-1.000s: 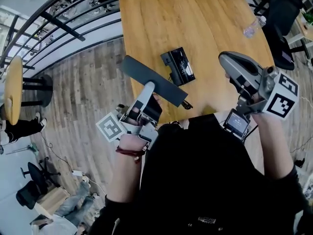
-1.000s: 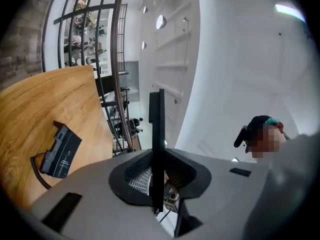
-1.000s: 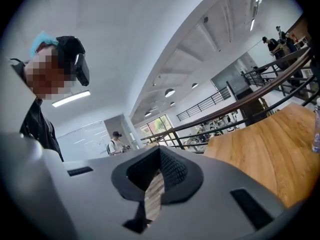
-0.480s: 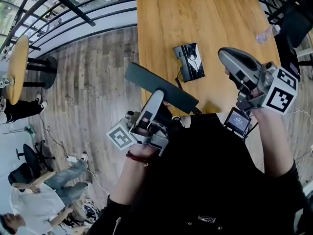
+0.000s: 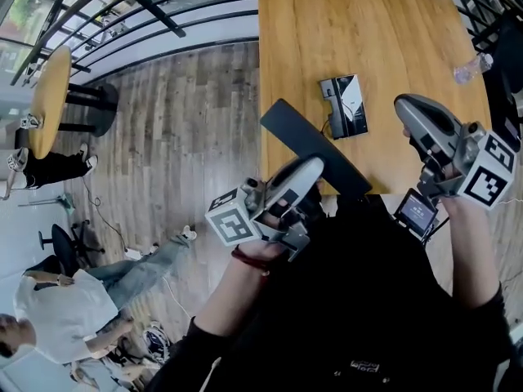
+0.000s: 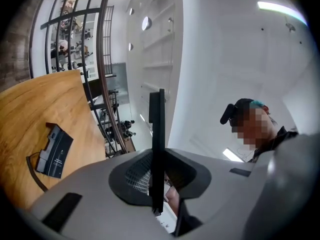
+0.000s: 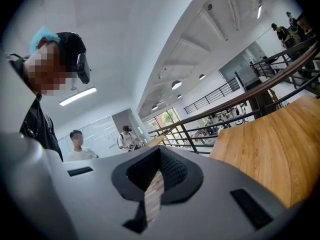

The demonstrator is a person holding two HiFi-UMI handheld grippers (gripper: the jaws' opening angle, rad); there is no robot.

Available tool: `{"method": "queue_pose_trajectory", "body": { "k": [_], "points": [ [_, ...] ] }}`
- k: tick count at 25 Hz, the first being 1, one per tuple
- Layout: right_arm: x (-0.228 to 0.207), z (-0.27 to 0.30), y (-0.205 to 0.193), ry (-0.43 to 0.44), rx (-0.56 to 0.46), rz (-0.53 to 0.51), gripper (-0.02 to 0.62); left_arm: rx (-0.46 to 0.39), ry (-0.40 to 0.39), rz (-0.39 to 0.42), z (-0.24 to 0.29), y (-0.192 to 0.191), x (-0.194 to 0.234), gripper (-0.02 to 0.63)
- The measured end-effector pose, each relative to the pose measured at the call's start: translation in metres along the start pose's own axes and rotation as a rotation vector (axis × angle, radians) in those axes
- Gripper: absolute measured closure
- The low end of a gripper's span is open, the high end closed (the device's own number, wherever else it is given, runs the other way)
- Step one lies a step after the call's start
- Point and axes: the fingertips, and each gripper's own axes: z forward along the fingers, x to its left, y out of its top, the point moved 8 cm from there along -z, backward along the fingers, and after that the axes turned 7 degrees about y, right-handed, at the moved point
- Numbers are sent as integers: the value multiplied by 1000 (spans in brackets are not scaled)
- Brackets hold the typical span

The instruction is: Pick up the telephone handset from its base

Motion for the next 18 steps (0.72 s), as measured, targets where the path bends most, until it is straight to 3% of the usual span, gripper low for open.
{"method": "queue_pose_trajectory", "body": {
  "k": [7, 18],
  "points": [
    [-1, -15, -5, -37, -31, 12, 580, 40, 0, -8, 7, 2, 4, 528],
    [-3, -15, 2, -39, -51, -7, 580, 94, 48, 52, 10, 13, 5, 528]
  ]
}}
